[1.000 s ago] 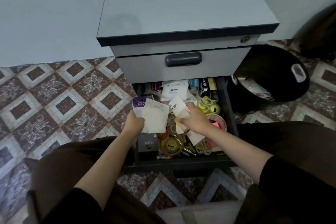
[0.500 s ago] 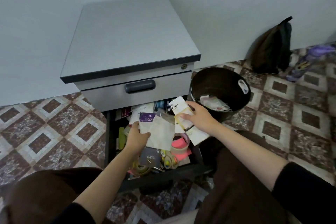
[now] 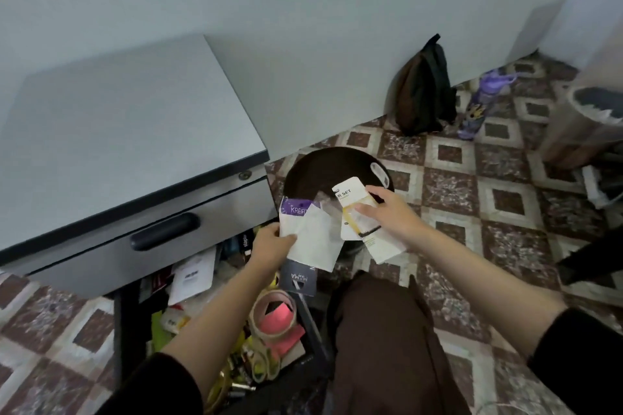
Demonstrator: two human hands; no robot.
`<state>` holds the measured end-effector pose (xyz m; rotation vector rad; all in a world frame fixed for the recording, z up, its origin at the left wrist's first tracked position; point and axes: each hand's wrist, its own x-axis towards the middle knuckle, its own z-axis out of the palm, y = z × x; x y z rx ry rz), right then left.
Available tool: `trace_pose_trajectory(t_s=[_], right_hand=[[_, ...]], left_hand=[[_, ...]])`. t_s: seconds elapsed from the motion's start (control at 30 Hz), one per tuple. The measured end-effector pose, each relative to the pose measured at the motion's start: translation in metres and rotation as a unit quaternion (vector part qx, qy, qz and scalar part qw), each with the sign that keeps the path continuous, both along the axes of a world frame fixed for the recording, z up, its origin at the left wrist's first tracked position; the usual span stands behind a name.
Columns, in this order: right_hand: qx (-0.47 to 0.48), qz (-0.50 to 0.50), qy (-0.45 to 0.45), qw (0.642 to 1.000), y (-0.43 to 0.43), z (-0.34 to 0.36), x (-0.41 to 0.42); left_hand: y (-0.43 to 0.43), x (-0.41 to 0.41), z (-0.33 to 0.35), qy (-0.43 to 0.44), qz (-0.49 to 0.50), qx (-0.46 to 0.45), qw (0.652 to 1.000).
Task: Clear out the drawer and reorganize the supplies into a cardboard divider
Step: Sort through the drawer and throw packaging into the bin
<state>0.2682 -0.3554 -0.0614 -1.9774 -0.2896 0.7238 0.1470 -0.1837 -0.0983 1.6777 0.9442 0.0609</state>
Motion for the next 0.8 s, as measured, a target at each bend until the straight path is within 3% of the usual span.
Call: trace_pose_trajectory(t_s=[0.3,0.57,0.8], right_hand=[[0.034,-0.081,0.043,0.995,-0.015,-0.031,0.047],[0.019,-0.116,0.073,0.99,-0.012,-0.061,0.077],[0.009,-0.129,0.078,0.989,-0.003,-0.082,0.086]], left_hand=[[0.012,0.079,-0.034,0.03,0.029,-0.109,0.993],[0.009,0.136,-0.051,0.003,0.118,-0.249,0.961],[0.012,0.137,-0.056,0.086,-0.023,-0.335,0.938]])
